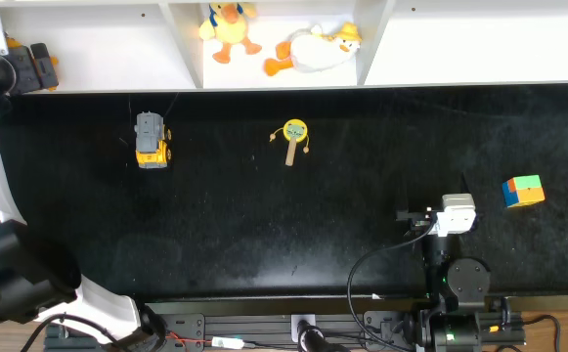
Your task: Store Toys
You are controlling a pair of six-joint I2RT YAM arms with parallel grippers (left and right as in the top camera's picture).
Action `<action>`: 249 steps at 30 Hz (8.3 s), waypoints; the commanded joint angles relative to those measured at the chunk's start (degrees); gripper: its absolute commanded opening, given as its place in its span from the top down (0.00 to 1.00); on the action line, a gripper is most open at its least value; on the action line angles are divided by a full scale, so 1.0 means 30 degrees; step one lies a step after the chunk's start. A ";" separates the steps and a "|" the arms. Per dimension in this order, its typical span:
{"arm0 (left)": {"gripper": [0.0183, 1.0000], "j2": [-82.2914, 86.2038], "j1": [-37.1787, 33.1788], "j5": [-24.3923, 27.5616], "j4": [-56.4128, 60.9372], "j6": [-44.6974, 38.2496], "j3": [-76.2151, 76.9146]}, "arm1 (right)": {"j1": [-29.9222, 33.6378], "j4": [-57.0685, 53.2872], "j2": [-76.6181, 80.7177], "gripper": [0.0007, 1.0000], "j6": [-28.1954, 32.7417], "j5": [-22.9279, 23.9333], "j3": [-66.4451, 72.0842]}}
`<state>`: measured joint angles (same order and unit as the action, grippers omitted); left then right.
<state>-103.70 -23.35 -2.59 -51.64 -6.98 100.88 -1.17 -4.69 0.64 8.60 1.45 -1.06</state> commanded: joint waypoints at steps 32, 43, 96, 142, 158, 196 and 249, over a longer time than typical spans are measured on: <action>0.00 1.0346 0.0554 0.0707 0.2353 0.1042 -1.0244 | -0.0066 0.0087 -0.0117 0.00 -0.0153 -0.0117 0.0270; 0.00 1.0214 0.4860 0.0670 0.4386 0.3009 -1.4054 | -0.0066 0.0087 -0.0117 0.01 -0.0153 -0.0117 0.0270; 0.69 0.8276 0.7592 0.0984 0.5333 0.4386 -1.4039 | -0.0066 0.0087 -0.0117 0.00 -0.0153 -0.0117 0.0270; 0.00 0.0240 0.7592 0.0481 0.5734 0.4226 -0.4765 | -0.0066 0.0087 -0.0117 0.00 -0.0153 -0.0117 0.0270; 0.00 0.9967 0.7592 0.0415 0.5537 0.4357 -1.4214 | -0.0066 0.0087 -0.0117 0.01 -0.0153 -0.0117 0.0270; 0.00 3.4527 0.9238 0.1974 1.5671 0.1253 -3.3478 | -0.0066 0.0087 -0.0117 0.01 -0.0153 -0.0117 0.0270; 0.00 3.4512 0.9238 0.1974 1.5671 0.1260 -3.3478 | -1.3216 -1.2874 2.9245 0.00 -1.6014 0.4277 -2.0611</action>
<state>-0.80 4.05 3.86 -4.32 -2.11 0.51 -36.71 -43.55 83.24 -31.77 8.97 -58.00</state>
